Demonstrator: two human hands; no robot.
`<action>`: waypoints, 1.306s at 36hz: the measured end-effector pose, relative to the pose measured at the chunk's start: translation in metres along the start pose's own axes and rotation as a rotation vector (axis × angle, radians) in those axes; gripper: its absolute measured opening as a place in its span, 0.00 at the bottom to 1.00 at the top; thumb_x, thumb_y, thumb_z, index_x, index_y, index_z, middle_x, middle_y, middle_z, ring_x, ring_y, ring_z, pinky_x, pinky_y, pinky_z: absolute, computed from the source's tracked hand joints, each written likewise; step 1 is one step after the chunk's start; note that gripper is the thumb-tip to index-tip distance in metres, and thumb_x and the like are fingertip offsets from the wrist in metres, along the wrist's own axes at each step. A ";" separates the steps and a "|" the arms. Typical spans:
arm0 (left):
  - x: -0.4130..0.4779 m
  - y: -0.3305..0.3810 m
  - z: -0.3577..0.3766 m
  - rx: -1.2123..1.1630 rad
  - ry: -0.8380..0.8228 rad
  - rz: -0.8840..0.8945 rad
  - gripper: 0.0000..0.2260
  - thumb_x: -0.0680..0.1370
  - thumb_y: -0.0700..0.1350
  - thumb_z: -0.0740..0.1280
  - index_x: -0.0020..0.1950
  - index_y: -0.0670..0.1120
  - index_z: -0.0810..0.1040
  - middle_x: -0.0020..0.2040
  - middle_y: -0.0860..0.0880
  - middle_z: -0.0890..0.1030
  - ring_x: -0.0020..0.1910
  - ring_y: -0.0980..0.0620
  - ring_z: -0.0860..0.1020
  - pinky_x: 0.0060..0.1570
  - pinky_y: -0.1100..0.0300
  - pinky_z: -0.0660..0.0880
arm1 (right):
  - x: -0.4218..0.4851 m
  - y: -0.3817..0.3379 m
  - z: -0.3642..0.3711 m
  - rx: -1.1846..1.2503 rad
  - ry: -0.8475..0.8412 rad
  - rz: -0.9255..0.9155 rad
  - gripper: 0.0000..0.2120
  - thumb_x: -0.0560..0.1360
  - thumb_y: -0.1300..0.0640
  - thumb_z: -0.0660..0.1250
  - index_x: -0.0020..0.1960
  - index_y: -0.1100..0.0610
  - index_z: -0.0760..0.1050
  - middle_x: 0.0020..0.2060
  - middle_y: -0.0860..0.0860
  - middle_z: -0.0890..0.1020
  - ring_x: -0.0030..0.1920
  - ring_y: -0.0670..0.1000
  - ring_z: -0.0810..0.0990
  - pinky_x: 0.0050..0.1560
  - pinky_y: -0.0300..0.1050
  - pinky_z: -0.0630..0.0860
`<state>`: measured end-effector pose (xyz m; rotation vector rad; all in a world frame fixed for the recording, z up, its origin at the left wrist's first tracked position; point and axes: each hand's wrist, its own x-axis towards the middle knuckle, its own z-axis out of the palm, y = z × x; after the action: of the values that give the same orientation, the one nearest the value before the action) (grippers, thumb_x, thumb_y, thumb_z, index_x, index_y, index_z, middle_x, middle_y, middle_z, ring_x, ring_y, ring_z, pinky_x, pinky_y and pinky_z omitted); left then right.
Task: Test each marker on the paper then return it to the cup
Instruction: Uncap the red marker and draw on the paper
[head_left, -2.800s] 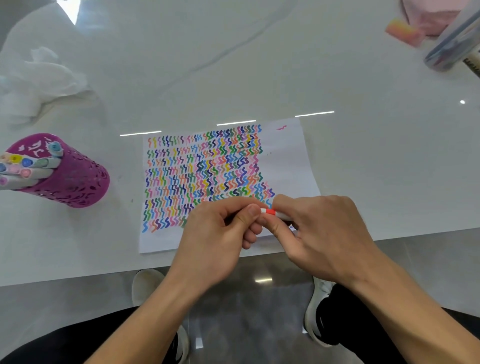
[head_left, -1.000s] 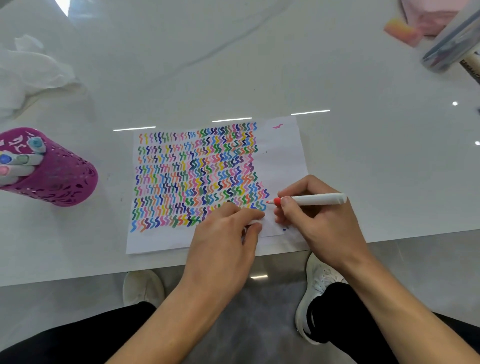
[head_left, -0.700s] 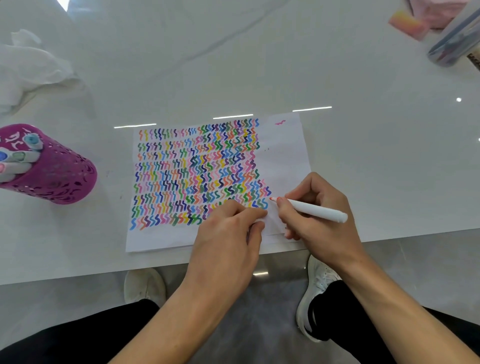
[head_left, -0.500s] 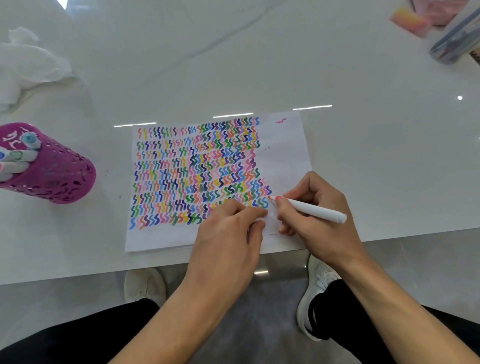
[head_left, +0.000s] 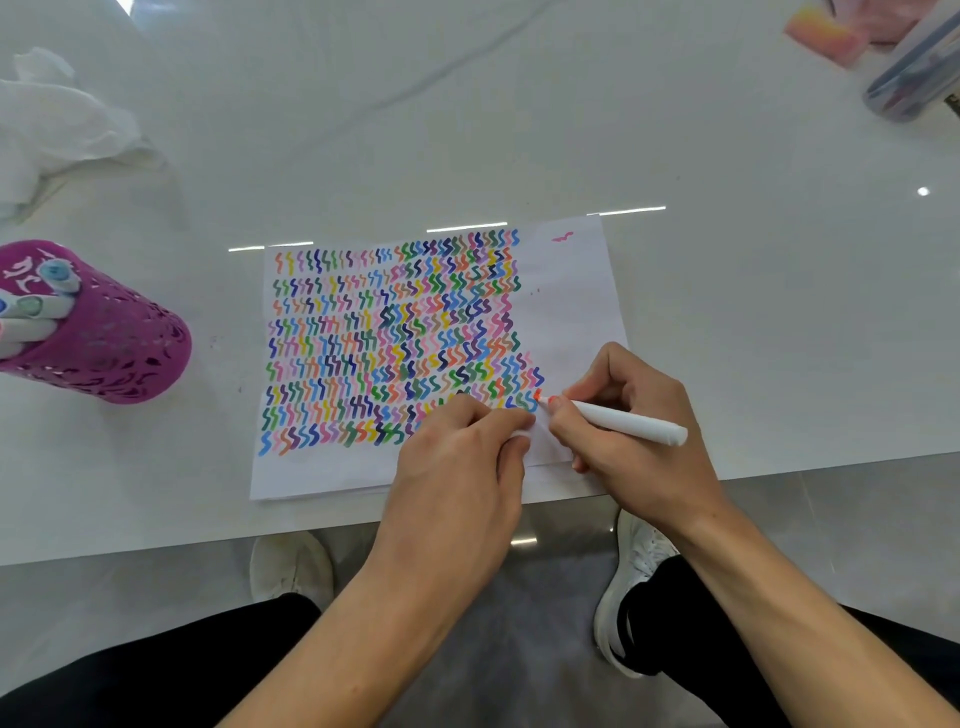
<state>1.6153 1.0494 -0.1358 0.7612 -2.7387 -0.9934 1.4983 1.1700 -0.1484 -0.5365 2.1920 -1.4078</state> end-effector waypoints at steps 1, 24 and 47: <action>0.000 0.000 0.000 0.003 -0.001 0.000 0.09 0.81 0.46 0.68 0.59 0.52 0.85 0.47 0.53 0.79 0.43 0.55 0.77 0.47 0.59 0.76 | 0.000 0.000 0.000 -0.005 0.002 -0.003 0.13 0.76 0.60 0.76 0.38 0.55 0.73 0.30 0.52 0.82 0.29 0.53 0.82 0.31 0.56 0.80; 0.000 0.002 0.000 0.027 -0.008 -0.018 0.09 0.81 0.47 0.68 0.60 0.53 0.84 0.47 0.54 0.79 0.44 0.56 0.76 0.46 0.63 0.71 | 0.000 -0.001 0.000 -0.018 -0.022 -0.003 0.14 0.69 0.55 0.75 0.35 0.52 0.70 0.28 0.48 0.77 0.29 0.45 0.73 0.29 0.38 0.68; 0.006 -0.006 -0.030 -0.547 0.112 -0.268 0.05 0.77 0.44 0.74 0.51 0.52 0.84 0.39 0.54 0.84 0.37 0.55 0.84 0.43 0.61 0.80 | 0.002 -0.044 0.006 0.360 0.031 -0.106 0.07 0.82 0.55 0.70 0.56 0.57 0.84 0.47 0.53 0.89 0.42 0.56 0.87 0.42 0.48 0.82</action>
<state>1.6208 1.0257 -0.1163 1.0432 -2.1399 -1.5993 1.5034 1.1475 -0.1103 -0.5069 1.8917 -1.8260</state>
